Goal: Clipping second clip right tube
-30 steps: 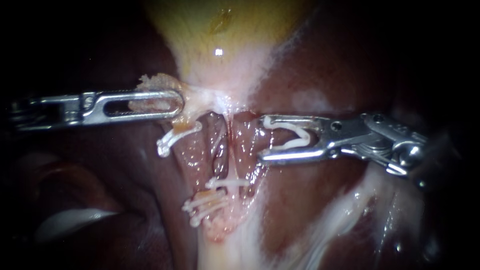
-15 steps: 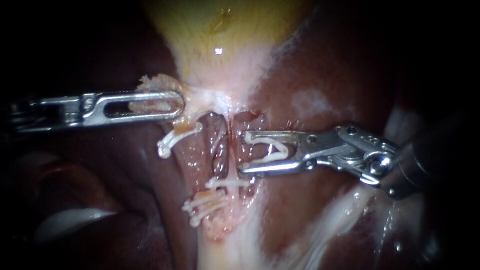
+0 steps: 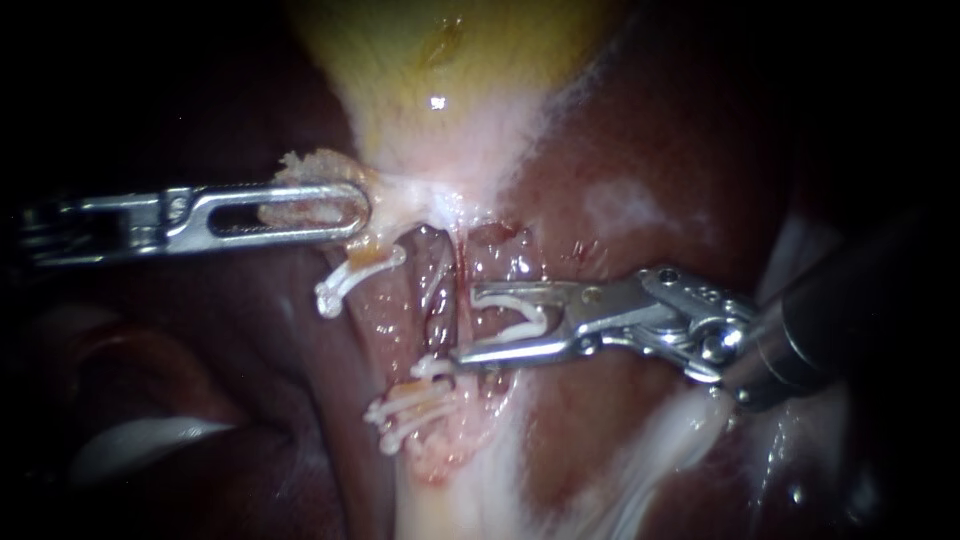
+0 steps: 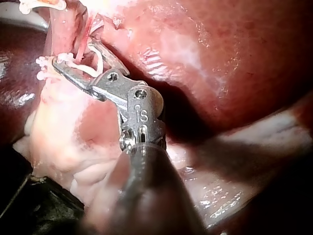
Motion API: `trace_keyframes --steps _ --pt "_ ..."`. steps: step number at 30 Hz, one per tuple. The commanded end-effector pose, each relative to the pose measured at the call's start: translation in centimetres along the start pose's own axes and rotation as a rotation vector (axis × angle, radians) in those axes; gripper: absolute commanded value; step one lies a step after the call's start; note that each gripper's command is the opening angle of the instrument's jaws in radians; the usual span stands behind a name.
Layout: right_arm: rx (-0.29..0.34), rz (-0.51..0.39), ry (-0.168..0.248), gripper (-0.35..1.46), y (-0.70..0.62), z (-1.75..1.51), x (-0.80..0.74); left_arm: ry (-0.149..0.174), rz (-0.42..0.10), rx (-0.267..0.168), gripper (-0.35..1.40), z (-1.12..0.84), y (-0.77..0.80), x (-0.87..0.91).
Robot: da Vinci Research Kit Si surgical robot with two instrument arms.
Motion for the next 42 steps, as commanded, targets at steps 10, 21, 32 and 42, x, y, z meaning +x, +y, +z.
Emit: trace_keyframes --steps 10,21,32,42 --pt "0.022 0.008 -0.006 0.45 -0.04 0.15 -0.03 0.000 0.000 0.000 -0.35 0.00 0.00 0.00" --pt "0.028 0.009 -0.007 0.45 -0.06 0.23 -0.06 0.000 0.000 0.000 -0.35 0.00 0.00 0.00" --pt "0.031 0.020 -0.011 0.46 -0.08 0.24 -0.07 0.000 0.000 0.000 -0.35 0.00 0.00 0.00" --pt "0.105 0.041 0.021 0.46 -0.25 0.31 -0.03 0.000 0.000 0.000 -0.35 0.00 0.00 0.00"
